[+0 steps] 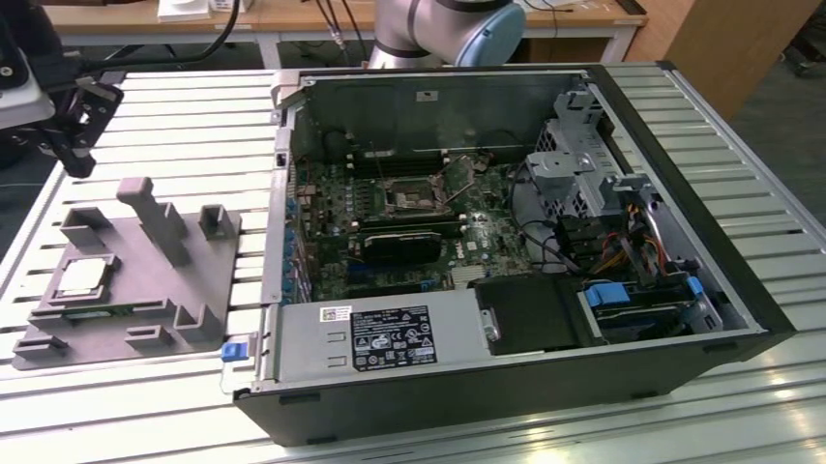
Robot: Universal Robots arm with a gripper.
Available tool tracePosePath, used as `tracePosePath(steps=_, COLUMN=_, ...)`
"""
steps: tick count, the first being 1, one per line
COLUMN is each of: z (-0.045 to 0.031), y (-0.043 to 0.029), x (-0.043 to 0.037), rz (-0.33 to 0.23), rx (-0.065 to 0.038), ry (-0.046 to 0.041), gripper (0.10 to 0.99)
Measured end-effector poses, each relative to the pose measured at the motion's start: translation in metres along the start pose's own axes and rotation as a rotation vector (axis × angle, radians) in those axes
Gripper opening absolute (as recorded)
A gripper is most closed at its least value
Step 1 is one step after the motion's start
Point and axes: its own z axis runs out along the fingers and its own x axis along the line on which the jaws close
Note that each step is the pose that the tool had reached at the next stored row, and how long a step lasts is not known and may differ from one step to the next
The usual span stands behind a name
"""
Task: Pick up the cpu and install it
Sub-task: 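Reach for the cpu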
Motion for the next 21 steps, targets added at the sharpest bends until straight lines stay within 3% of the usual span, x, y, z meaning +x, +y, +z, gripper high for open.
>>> tracePosePath(steps=10, z=0.0048, y=-0.0041, x=0.0195, rz=0.0, rx=0.0, ry=-0.0018, gripper=0.106)
tracePosePath(steps=16, z=0.0078, y=-0.0053, x=0.0332, rz=-0.002, rx=-0.003, ry=-0.0374, gripper=0.106)
tracePosePath(steps=21, z=0.0106, y=-0.0063, x=0.0454, rz=-0.002, rx=-0.003, ry=-0.0429, gripper=0.106)
